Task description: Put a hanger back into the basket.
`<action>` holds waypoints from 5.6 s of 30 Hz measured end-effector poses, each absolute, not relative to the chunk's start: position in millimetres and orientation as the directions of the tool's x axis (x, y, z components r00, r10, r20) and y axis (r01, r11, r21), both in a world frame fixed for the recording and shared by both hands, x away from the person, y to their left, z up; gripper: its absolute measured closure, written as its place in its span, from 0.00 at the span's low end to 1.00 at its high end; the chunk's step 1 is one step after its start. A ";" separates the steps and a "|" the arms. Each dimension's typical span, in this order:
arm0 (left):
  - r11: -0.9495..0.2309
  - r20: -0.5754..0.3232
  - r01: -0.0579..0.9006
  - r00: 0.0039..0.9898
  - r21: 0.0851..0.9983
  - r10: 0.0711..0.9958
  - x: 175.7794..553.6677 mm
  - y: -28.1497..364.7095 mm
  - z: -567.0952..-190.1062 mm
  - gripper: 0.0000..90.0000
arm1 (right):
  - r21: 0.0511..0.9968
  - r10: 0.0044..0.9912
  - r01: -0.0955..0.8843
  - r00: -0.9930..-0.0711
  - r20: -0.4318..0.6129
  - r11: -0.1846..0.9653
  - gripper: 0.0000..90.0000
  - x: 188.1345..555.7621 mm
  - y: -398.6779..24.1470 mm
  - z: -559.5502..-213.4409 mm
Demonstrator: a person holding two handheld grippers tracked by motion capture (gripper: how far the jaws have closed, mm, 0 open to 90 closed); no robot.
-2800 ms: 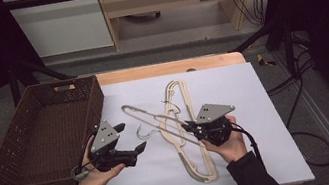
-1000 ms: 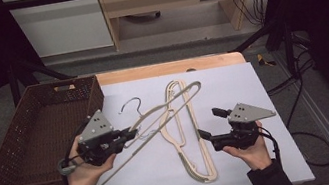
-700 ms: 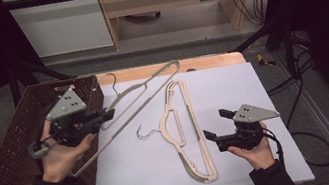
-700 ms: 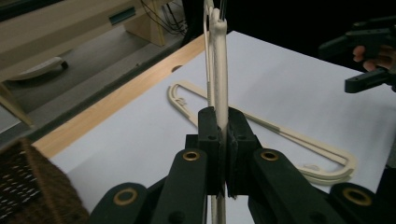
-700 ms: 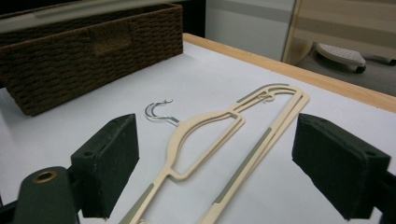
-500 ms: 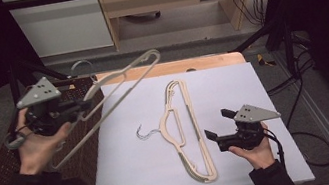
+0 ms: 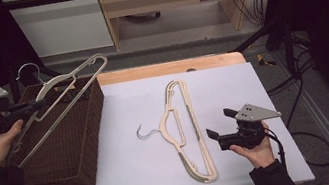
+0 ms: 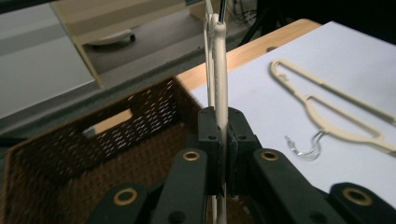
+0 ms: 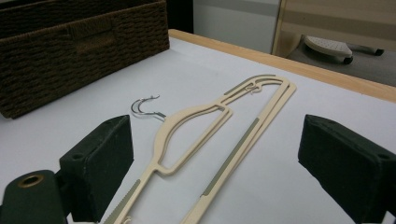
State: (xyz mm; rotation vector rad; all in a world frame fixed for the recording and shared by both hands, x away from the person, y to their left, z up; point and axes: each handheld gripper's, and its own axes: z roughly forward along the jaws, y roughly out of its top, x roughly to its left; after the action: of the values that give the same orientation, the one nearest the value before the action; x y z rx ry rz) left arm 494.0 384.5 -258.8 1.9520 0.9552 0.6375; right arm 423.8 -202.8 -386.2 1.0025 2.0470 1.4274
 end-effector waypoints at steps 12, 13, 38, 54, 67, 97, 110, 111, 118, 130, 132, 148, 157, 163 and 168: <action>-0.259 -0.014 0.467 0.503 0.845 0.864 501.8 438.1 -301.2 0.96 | 0.927 0.767 0.311 -0.640 0.041 0.210 0.11 424.8 -203.5 -387.8; -0.253 -0.023 0.474 0.503 0.844 0.864 501.2 441.5 -304.4 0.96 | 0.927 0.770 0.313 -0.636 0.043 0.207 0.11 424.6 -203.4 -387.7; -0.280 -0.051 0.692 0.416 0.665 0.908 513.8 439.3 -375.1 0.94 | 0.922 0.767 0.321 -0.641 0.042 0.218 0.11 425.5 -198.9 -390.7; -0.167 -0.056 0.701 0.283 0.693 0.957 495.7 465.6 -370.6 0.78 | 0.913 0.759 0.335 -0.649 0.044 0.234 0.11 426.2 -191.3 -394.2; -0.089 -0.071 0.429 0.344 0.899 0.936 451.5 441.5 -325.5 0.53 | 0.922 0.763 0.315 -0.646 0.036 0.224 0.11 423.3 -192.9 -389.7; -0.214 -0.022 0.256 0.685 0.943 0.728 414.0 236.6 -382.3 0.08 | 0.771 0.752 0.526 -0.652 0.097 0.358 0.28 424.1 -118.0 -443.8; -0.297 -0.032 0.317 0.729 0.901 0.684 415.6 211.6 -415.1 0.09 | 0.683 0.750 0.607 -0.648 0.128 0.407 0.65 429.9 -97.1 -469.9; -0.297 -0.032 0.317 0.729 0.901 0.684 415.6 211.6 -415.1 0.09 | 0.683 0.750 0.607 -0.648 0.128 0.407 0.65 429.9 -97.1 -469.9; -0.317 -0.045 0.344 0.737 0.884 0.674 421.4 203.4 -425.7 0.10 | 0.641 0.772 0.676 -0.603 0.198 0.363 0.80 431.0 -93.7 -472.4; -0.363 -0.018 0.352 0.738 0.863 0.675 441.0 189.2 -429.6 0.11 | 0.627 0.810 0.728 -0.528 0.254 0.278 0.88 437.8 -113.0 -464.2; -0.365 -0.018 0.359 0.735 0.859 0.678 445.4 186.5 -431.7 0.11 | 0.623 0.817 0.730 -0.523 0.244 0.282 0.88 438.5 -113.8 -464.4; -0.380 -0.015 0.362 0.740 0.851 0.672 450.2 179.5 -434.0 0.14 | 0.625 0.823 0.689 -0.553 0.126 0.367 0.88 434.3 -103.5 -470.1; -0.422 0.002 0.370 0.751 0.828 0.661 474.8 163.7 -438.4 0.26 | 0.673 0.819 0.666 -0.553 0.156 0.321 0.89 433.2 -115.6 -453.3; -0.482 0.039 0.377 0.755 0.791 0.655 494.1 147.2 -448.4 0.42 | 0.693 0.812 0.648 -0.562 0.156 0.315 0.89 431.1 -122.3 -443.1; -0.500 0.027 0.395 0.764 0.771 0.645 511.8 141.3 -455.0 0.59 | 0.704 0.807 0.640 -0.567 0.165 0.306 0.89 430.6 -126.4 -439.3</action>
State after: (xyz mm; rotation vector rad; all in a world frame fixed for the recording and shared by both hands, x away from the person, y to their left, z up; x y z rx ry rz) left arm 511.8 141.3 -455.0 2.1586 0.7735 0.3999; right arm 430.6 -126.4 -439.3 1.3283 2.3526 1.1102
